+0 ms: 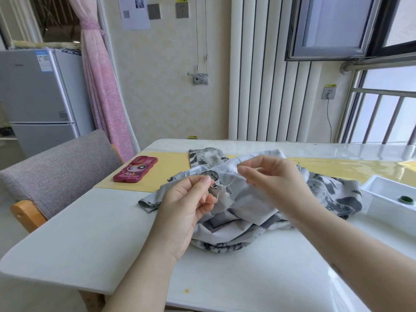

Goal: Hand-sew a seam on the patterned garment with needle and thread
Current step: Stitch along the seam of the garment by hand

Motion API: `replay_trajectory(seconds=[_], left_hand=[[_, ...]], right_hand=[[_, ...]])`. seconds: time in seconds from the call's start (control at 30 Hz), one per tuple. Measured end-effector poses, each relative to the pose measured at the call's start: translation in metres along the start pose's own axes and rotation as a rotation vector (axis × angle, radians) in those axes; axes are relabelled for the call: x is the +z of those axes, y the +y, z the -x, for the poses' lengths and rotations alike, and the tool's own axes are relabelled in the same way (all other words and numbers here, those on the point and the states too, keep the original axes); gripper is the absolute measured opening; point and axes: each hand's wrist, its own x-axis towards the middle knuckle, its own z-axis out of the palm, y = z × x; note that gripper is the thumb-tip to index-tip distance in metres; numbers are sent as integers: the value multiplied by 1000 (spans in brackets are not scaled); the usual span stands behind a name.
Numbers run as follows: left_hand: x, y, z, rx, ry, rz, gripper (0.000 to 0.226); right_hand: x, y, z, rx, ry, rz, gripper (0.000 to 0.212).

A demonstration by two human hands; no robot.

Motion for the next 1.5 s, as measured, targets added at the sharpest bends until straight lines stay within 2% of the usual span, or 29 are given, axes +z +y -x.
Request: replay_trajectory(seconds=[0.13,0.23,0.3,0.4,0.5,0.57,0.63,0.77,0.83,0.93,1.0,1.17,1.33,1.43,1.5], left_hand=[[0,1,0,10,10,-30,9],[-1,2,0,23,17,-10,11],[-2,3,0,25,13,13,9],[-3,4,0,20,-3,34,4],[-4,4,0,14,11,24,9],[-4,4,0,17,20,21,10],[-2,5,0,27,25,3,10],[1,5,0,38,28,-67,21],[1,5,0,51,28,-119,31],[1,6,-1,80,43,-170,25],[2,7,-1,103,51,-193,19],[1,7,-1,110,55,-226,17],[-2,6,-3,44,53,-145,21],[-1,8,-4,-33,44,26,6],[0,7,-5,-56,43,71,9]], right_hand=[[-4,-20,-12,-228,-136,325,11],[-4,-31,-21,-337,-170,407,8],[-4,-36,-28,-261,-190,265,7],[-4,-42,-34,25,-249,-207,7],[-4,-42,-35,195,-222,-532,6],[-3,-40,-35,262,-159,-690,7],[0,-36,-35,263,-101,-720,7],[6,-23,-37,116,-27,-452,8],[8,-19,-34,-94,-38,-140,9],[6,-12,-30,-507,-38,490,7],[5,-10,-30,-666,-46,689,8],[1,-11,-37,-738,-178,754,14],[-6,-14,-40,-768,-280,692,15],[-9,-18,-39,-713,-353,583,11],[-9,-21,-37,-624,-399,480,11]])
